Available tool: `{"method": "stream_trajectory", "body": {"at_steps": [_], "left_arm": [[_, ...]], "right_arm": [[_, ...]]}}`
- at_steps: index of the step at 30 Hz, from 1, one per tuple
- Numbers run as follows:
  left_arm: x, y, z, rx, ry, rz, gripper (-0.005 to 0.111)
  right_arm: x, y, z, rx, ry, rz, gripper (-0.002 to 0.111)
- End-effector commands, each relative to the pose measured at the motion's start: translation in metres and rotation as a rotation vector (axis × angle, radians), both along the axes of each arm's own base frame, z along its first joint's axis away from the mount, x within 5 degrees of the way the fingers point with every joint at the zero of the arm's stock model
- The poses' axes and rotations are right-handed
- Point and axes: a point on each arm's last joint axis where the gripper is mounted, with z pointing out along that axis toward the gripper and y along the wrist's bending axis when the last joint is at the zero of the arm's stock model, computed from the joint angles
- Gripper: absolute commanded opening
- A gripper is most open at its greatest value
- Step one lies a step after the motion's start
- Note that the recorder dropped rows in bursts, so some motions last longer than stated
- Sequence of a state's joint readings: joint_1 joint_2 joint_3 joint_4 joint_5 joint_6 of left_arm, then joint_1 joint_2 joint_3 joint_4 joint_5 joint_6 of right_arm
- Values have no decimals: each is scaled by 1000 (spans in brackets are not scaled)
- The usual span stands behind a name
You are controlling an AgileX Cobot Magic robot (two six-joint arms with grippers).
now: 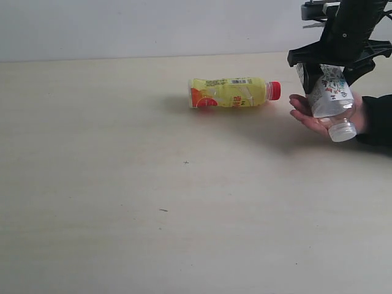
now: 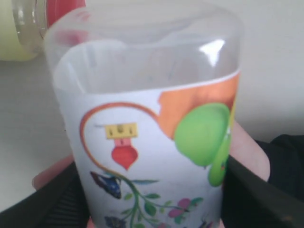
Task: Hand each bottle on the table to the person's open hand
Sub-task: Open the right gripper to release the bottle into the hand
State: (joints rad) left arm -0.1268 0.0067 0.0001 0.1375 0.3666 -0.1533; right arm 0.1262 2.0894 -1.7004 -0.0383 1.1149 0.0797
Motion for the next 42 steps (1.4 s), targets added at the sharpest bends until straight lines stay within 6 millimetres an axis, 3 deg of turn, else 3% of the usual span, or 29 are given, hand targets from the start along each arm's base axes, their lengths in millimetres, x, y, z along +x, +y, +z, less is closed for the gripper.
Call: {"method": "stream_trajectory", "body": {"at_steps": [1, 12, 26, 32, 42], "left_arm": [[0, 0, 1, -8, -13, -6, 0], [0, 0, 1, -8, -13, -6, 0], [0, 0, 1, -8, -13, -6, 0], [0, 0, 1, -8, -13, -6, 0], [0, 0, 1, -8, -13, -6, 0]], "right_arm": [[0, 1, -1, 13, 0, -5, 33], [1, 1, -1, 12, -3, 3, 82], [0, 2, 5, 8, -20, 45, 96], [-5, 1, 34, 8, -95, 83, 97], [-45, -4, 123, -8, -270, 183, 97]]}}
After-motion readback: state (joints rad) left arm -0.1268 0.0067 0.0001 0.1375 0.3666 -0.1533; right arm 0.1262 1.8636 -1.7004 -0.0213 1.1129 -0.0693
